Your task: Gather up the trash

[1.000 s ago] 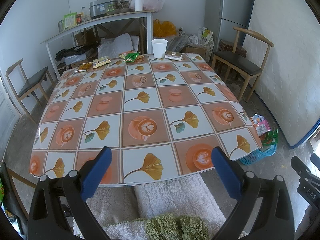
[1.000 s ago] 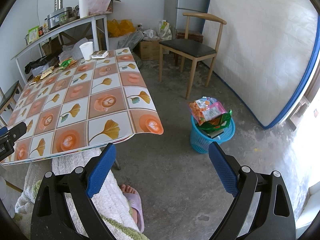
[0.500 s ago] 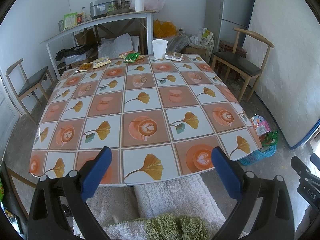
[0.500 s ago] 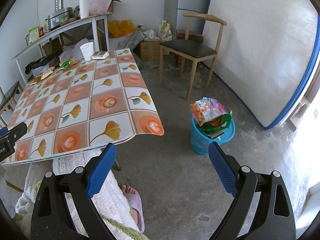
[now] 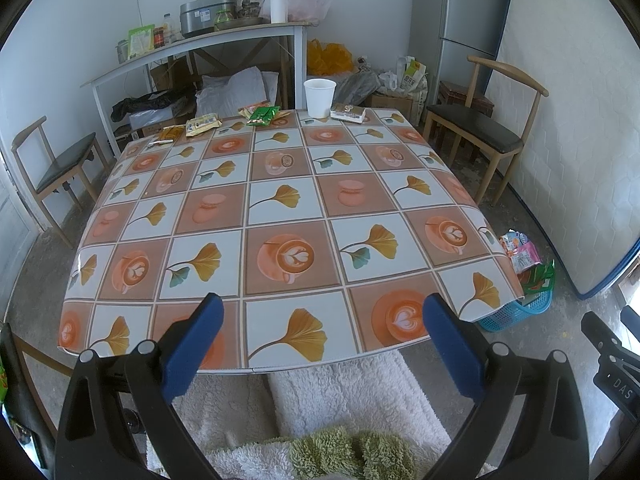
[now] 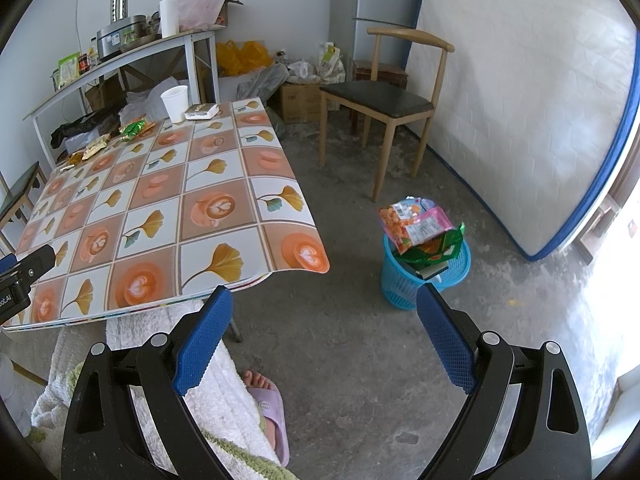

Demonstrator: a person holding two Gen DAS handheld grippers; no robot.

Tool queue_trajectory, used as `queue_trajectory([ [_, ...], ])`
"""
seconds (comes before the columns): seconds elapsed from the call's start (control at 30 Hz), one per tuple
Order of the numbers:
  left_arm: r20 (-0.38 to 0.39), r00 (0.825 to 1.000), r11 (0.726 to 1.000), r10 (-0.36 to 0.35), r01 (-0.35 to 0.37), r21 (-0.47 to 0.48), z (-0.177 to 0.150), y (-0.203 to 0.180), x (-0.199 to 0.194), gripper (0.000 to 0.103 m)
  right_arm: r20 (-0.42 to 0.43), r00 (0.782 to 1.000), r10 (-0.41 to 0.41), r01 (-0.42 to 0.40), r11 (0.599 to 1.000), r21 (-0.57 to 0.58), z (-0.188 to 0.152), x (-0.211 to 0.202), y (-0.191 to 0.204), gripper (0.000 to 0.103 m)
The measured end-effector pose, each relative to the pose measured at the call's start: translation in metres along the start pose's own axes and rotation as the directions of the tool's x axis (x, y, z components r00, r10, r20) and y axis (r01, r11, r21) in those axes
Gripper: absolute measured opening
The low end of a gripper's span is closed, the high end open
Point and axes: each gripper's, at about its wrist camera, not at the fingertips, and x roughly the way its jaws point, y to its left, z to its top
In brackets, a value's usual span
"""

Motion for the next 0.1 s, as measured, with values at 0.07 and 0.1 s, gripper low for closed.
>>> queue_trajectory([
  [0.07,-0.001,1.000,1.000,-0.003,0.003,0.001,0.0001,0.0000,0.0001,0.098,0.001,1.000,0.001,-0.001,1.000,0.000,0.0004,-0.0003,0.0002,0.088],
  [0.1,-0.001,1.000,1.000,-0.002,0.002,0.002,-0.0001,-0.0001,-0.0001,0.098,0.001,1.000,0.000,0.000,1.000,0.000,0.0002,-0.0002,0.0001,0.088],
])
